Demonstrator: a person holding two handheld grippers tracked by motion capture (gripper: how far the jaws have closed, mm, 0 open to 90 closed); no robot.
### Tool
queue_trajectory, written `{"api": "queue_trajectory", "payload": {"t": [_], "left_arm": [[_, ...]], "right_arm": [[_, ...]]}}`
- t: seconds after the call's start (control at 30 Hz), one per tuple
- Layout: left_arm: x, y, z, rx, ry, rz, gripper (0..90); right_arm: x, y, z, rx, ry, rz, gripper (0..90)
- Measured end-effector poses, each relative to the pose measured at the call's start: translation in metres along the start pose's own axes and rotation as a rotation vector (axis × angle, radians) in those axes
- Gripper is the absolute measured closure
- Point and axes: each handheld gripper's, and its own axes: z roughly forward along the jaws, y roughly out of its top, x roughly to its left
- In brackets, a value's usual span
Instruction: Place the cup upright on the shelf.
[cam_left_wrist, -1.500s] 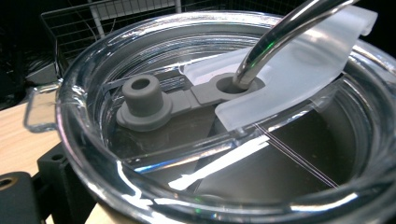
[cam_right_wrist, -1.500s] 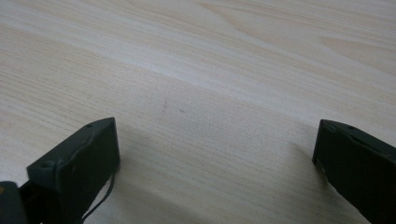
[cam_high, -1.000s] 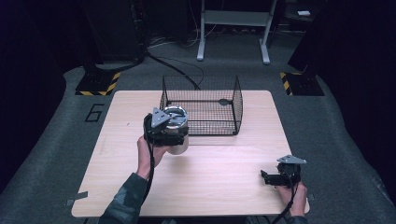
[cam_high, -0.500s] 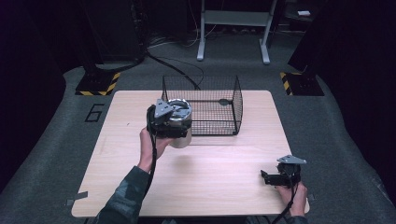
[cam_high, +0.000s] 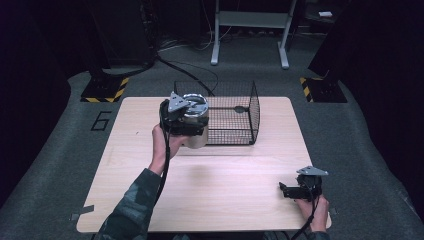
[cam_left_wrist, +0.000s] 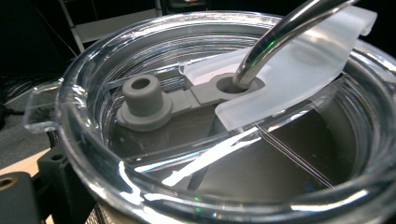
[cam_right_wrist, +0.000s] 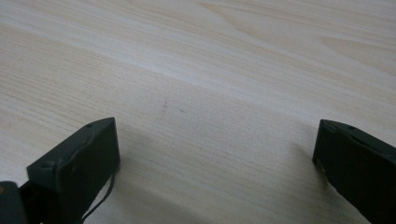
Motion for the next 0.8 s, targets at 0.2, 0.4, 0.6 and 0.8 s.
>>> {"api": "queue_trajectory", "payload": {"t": [0.2, 0.4, 0.6, 0.8], "left_arm": [[0.002, 0.01, 0.006, -0.01, 0.0, -0.003, 4.2], [0.002, 0.023, 0.015, -0.015, 0.004, 0.01, 4.2], [0.004, 0.033, 0.026, -0.012, 0.014, 0.014, 4.2], [0.007, 0.037, 0.037, -0.006, 0.022, 0.002, 4.2]], "right_arm": [[0.0, 0.0, 0.0, 0.0, 0.001, 0.001, 0.2], [0.0, 0.0, 0.0, 0.0, 0.0, 0.0, 0.1], [0.0, 0.0, 0.0, 0.0, 0.001, -0.001, 0.2], [0.0, 0.0, 0.0, 0.0, 0.001, -0.001, 0.2]]}}
